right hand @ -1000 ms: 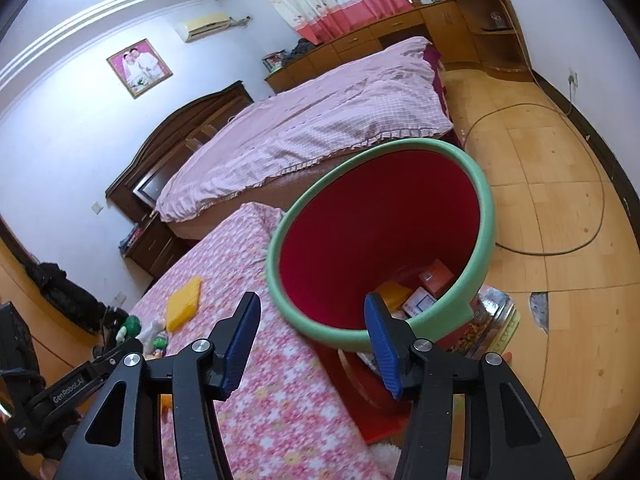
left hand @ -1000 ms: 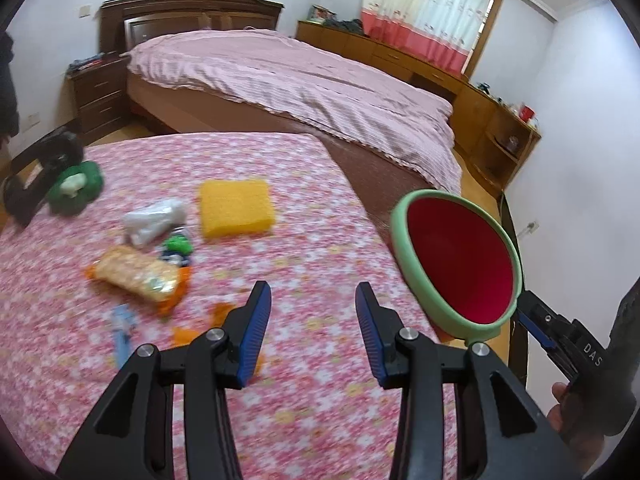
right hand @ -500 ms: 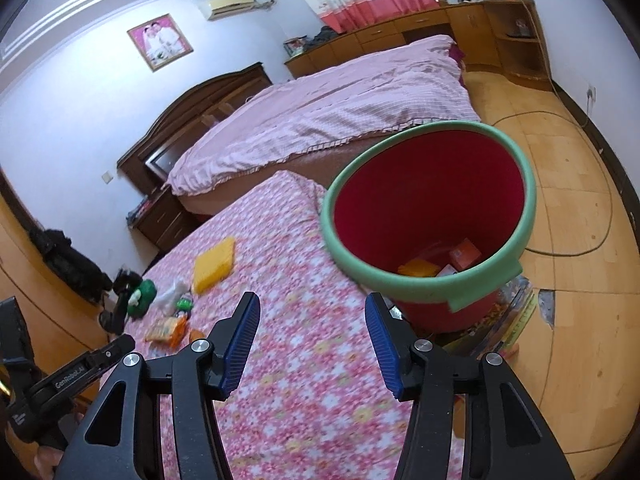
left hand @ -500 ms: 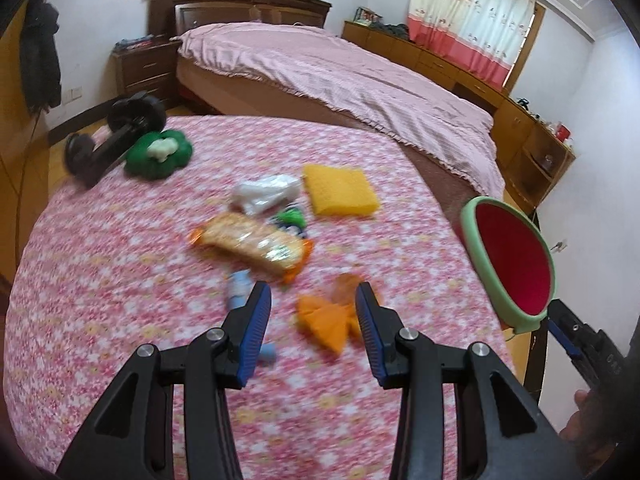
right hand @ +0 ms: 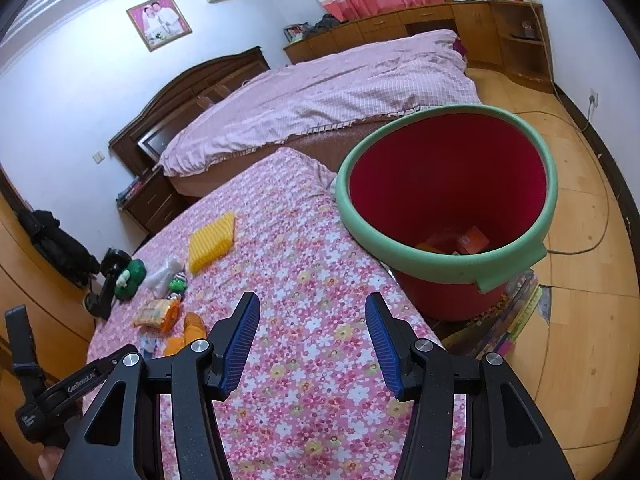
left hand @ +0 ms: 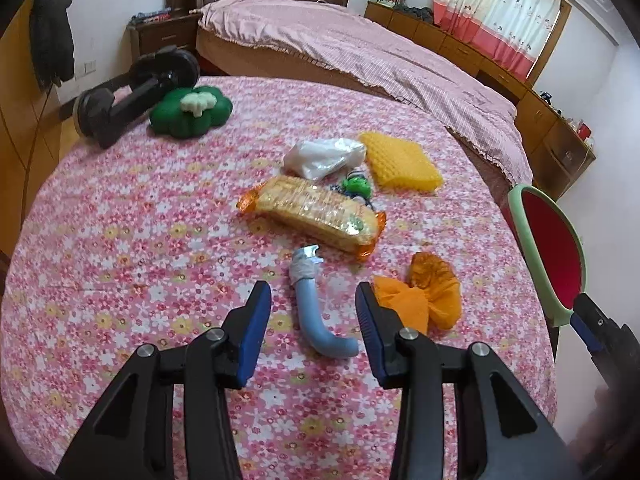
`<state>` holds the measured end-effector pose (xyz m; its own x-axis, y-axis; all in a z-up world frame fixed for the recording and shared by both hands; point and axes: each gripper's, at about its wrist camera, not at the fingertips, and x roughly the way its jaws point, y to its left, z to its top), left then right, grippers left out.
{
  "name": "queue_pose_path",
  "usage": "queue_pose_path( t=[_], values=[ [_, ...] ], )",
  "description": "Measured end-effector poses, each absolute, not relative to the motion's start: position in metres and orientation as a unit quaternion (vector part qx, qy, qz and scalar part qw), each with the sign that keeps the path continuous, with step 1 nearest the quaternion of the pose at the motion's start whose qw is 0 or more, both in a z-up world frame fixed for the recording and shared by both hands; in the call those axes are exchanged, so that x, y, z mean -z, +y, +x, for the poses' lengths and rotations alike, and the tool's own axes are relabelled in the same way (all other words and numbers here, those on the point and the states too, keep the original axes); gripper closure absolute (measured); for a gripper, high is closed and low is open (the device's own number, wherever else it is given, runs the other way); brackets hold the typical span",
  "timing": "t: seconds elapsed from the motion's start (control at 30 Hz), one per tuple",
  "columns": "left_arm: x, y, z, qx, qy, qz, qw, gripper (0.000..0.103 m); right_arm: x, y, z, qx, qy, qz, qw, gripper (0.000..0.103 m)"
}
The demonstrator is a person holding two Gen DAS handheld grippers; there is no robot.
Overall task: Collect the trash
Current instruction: 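Grasp the blue plastic tube with the left tool while the right tool grasps the orange bow cloth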
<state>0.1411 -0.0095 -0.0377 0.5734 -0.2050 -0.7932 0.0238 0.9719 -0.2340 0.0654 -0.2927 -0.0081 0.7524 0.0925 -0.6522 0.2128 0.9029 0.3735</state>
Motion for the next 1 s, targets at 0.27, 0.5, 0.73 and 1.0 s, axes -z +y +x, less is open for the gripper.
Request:
queue_pose_path(
  t=[0.27,0.5,0.73,1.0],
  values=[
    [0.055,-0.012,0.144,0.073,0.468,-0.111,0.874,0.06,0.014,-0.286,0.068,0.046,0.356,0.202,0.911,0.039],
    [0.06,-0.014,0.143,0.083,0.463,-0.109,0.876,0.066,0.017,-0.279,0.073,0.041,0.358,0.202,0.911,0.036],
    [0.062,-0.004,0.144,0.071,0.462,-0.122,0.875,0.089,0.029,-0.271,0.082,0.059,0.398,0.171,0.899,0.035],
    [0.048,0.014,0.136,0.066,0.447,-0.137,0.881,0.089,0.025,-0.252,0.084,0.027,0.401,0.149,0.904,0.035]
  ],
)
